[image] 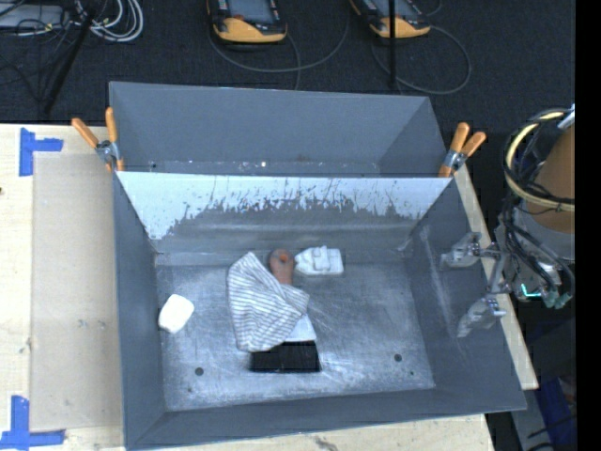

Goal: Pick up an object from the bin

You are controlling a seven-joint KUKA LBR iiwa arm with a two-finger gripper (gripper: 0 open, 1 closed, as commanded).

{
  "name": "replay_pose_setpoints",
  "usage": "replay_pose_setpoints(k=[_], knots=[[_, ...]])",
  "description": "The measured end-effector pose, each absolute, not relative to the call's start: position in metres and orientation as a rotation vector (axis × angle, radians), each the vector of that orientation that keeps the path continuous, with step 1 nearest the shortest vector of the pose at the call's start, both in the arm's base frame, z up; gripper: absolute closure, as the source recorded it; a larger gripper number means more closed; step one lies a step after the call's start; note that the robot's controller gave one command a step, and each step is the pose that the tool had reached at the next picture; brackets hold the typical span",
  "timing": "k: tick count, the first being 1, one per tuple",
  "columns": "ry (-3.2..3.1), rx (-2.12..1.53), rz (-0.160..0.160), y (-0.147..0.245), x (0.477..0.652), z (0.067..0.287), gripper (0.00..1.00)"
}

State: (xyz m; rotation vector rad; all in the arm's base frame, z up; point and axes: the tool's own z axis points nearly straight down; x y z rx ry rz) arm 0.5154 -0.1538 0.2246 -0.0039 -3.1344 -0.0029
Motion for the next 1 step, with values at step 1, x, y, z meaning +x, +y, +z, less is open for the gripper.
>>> replay_pose_setpoints(k=[1], knots=[[-3.141,0.005,-0.001,-0.1526,0.5171,0.2274,1.0]])
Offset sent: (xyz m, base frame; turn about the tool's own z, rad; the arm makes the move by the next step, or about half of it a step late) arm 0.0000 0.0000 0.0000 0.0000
